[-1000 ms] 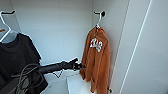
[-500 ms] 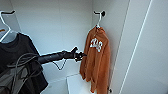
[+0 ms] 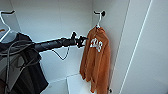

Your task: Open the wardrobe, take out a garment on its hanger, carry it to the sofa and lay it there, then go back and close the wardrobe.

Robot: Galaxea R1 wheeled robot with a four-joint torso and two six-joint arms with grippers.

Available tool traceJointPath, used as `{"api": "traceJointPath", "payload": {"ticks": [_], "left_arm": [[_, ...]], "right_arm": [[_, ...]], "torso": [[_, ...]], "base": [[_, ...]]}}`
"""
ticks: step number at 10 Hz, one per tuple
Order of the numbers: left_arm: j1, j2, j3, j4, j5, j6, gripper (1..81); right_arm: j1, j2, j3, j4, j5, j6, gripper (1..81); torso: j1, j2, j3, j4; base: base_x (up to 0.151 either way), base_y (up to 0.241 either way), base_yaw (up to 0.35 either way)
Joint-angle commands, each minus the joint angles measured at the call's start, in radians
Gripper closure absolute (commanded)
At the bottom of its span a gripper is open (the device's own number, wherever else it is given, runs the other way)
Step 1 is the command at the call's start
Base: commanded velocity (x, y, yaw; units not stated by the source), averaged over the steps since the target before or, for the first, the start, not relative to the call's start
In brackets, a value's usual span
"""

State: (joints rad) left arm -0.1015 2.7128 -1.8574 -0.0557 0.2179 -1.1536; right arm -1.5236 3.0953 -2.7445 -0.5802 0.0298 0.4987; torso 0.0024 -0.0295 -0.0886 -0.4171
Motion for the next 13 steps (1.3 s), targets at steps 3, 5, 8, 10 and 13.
{"api": "traceJointPath", "payload": {"ticks": [3,5,8,10,13], "left_arm": [[-0.309,0.032,-0.028,-0.041,-0.06,-0.024,1.0],[-0.339,0.052,-0.036,-0.047,-0.072,-0.024,1.0],[-0.375,0.065,-0.031,-0.053,-0.077,-0.024,1.0],[-0.387,0.084,-0.034,-0.055,-0.077,-0.024,1.0],[-0.393,0.11,-0.048,-0.053,-0.078,-0.024,1.0]], "right_arm": [[0.039,0.005,0.002,0.022,-0.044,0.001,1.0],[0.038,0.005,0.003,0.025,-0.042,0.003,1.0],[0.036,0.007,0.005,0.025,-0.036,0.003,1.0],[0.036,0.007,0.006,0.025,-0.036,0.003,1.0],[0.033,0.006,0.005,0.025,-0.037,0.003,1.0]], "torso": [[0.0,0.0,0.0,0.0],[0.0,0.0,0.0,0.0],[0.0,0.0,0.0,-0.022],[0.0,0.0,0.0,-0.01],[0.0,0.0,0.0,-0.058]], "base": [[0.0,0.0,0.0],[0.0,0.0,0.0],[0.0,0.0,0.0],[0.0,0.0,0.0],[0.0,0.0,0.0]]}}
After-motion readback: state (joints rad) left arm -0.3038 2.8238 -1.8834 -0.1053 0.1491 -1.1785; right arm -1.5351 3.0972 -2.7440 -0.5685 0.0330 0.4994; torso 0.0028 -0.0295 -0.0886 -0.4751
